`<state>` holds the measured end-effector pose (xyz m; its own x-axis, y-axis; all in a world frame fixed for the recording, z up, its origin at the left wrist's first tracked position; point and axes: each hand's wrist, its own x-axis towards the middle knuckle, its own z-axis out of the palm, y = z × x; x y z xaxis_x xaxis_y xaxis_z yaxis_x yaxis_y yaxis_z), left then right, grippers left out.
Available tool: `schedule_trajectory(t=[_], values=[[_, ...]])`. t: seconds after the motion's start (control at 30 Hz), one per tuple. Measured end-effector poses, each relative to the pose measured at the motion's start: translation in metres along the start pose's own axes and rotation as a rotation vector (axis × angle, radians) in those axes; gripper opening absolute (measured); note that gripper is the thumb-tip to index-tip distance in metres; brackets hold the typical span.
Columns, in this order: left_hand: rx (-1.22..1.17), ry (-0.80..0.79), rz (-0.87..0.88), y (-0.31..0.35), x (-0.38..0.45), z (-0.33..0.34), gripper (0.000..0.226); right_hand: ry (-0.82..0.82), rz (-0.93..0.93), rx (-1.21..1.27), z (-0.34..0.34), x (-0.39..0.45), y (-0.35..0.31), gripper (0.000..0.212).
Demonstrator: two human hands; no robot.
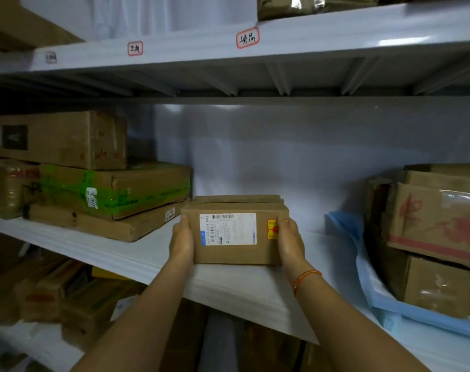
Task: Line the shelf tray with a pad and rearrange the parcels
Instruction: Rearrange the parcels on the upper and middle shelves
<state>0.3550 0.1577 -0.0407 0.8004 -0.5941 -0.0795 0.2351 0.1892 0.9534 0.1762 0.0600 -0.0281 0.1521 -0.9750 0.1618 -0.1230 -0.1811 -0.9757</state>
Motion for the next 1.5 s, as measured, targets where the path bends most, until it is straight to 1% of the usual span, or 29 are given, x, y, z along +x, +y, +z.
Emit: schedule_trajectory(t=[0.03, 0.07, 0.13, 0.2, 0.27, 0.37, 0.47, 0.57, 0.63, 0.7, 0.8, 0.93, 1.07, 1.23, 1.33, 1.4, 1.5], values=[[-0.009, 0.023, 0.014, 0.001, -0.006, 0.001, 0.080, 0.003, -0.037, 0.009, -0.001, -0.006, -0.002, 0.045], [-0.021, 0.060, 0.038, 0.004, -0.015, 0.001, 0.072, 0.014, -0.072, 0.015, -0.002, -0.013, -0.007, 0.044], [-0.017, 0.144, 0.128, 0.014, -0.040, 0.004, 0.055, 0.045, -0.149, 0.029, -0.003, -0.026, -0.018, 0.043], [0.001, 0.245, 0.239, 0.019, -0.057, 0.004, 0.046, 0.063, -0.235, 0.026, -0.004, -0.040, -0.032, 0.044], [-0.016, 0.333, 0.365, 0.026, -0.072, 0.001, 0.049, 0.062, -0.336, 0.009, -0.006, -0.053, -0.044, 0.047], [-0.073, 0.413, 0.475, 0.041, -0.090, -0.007, 0.057, 0.081, -0.477, 0.003, -0.008, -0.076, -0.061, 0.049], [-0.149, 0.508, 0.548, 0.059, -0.110, -0.016, 0.065, 0.097, -0.621, -0.011, -0.007, -0.102, -0.079, 0.052], [-0.283, 0.618, 0.587, 0.087, -0.128, -0.025, 0.063, 0.095, -0.782, -0.019, -0.003, -0.129, -0.104, 0.054], [-0.388, 0.662, 0.613, 0.104, -0.138, -0.032, 0.063, 0.097, -0.885, -0.043, 0.001, -0.144, -0.120, 0.055], [-0.489, 0.660, 0.666, 0.124, -0.146, -0.039, 0.064, 0.121, -0.991, -0.055, 0.005, -0.156, -0.138, 0.059], [-0.622, 0.615, 0.761, 0.160, -0.150, -0.047, 0.065, 0.172, -1.115, -0.022, 0.010, -0.163, -0.171, 0.061], [-0.637, 0.517, 0.834, 0.225, -0.144, -0.055, 0.069, 0.234, -1.192, 0.083, 0.023, -0.159, -0.228, 0.059], [-0.533, 0.405, 0.882, 0.282, -0.128, -0.056, 0.073, 0.287, -1.253, 0.131, 0.035, -0.146, -0.287, 0.056], [-0.364, 0.273, 1.007, 0.338, -0.099, -0.052, 0.079, 0.410, -1.293, 0.051, 0.047, -0.116, -0.341, 0.057], [-0.268, 0.237, 1.016, 0.356, -0.080, -0.043, 0.081, 0.449, -1.236, -0.021, 0.053, -0.098, -0.355, 0.058], [-0.211, 0.202, 0.999, 0.363, -0.059, -0.038, 0.081, 0.481, -1.198, -0.062, 0.061, -0.085, -0.358, 0.058], [-0.142, 0.193, 0.964, 0.366, -0.038, -0.031, 0.083, 0.500, -1.167, -0.110, 0.064, -0.076, -0.353, 0.059]])
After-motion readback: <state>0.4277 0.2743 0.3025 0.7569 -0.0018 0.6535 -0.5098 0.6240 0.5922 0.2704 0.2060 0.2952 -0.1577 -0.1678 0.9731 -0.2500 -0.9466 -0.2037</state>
